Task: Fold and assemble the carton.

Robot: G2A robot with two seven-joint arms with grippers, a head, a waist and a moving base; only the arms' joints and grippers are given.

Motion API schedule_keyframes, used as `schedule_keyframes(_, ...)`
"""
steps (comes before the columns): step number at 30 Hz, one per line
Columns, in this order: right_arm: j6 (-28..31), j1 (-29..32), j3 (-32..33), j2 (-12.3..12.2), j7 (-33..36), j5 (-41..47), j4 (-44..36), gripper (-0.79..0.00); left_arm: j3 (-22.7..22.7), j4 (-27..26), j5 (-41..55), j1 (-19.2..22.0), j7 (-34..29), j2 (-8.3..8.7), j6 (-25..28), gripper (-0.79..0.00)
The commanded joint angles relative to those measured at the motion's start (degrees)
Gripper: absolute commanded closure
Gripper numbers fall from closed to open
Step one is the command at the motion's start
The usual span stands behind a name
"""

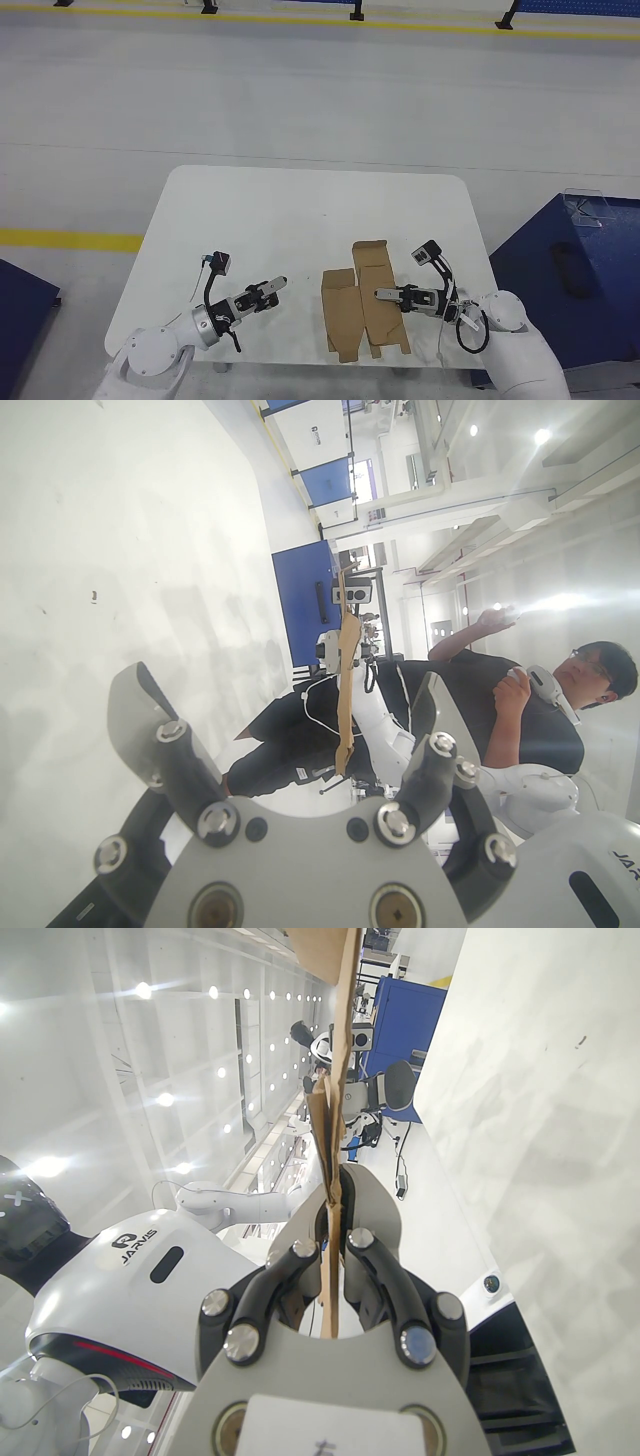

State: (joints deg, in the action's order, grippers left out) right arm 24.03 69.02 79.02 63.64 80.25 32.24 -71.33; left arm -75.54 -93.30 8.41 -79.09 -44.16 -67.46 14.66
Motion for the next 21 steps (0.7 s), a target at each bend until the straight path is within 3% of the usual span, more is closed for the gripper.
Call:
schedule_keyframes(1,0.0,0.0,0.0,0.0,0.0,0.0,0.0,0.0,0.0,0.0,0.0,0.0,0.0,0.0,0.0,-0.785)
schedule_keyframes(7,3.1,2.1,1.8,-0.3,-3.4,0.2,-6.8,0.0,0.0,0.0,0.0,0.0,0.0,0.0,0.0,-0.785)
schedule_keyframes(16,7.4,11.1,13.0,-1.5,-7.4,11.5,-30.8,0.0,0.0,0.0,0.0,0.0,0.0,0.0,0.0,-0.785)
schedule_keyframes(21,10.8,11.3,13.9,-1.5,-11.7,6.5,-37.8,0.0,0.0,0.0,0.0,0.0,0.0,0.0,0.0,-0.785)
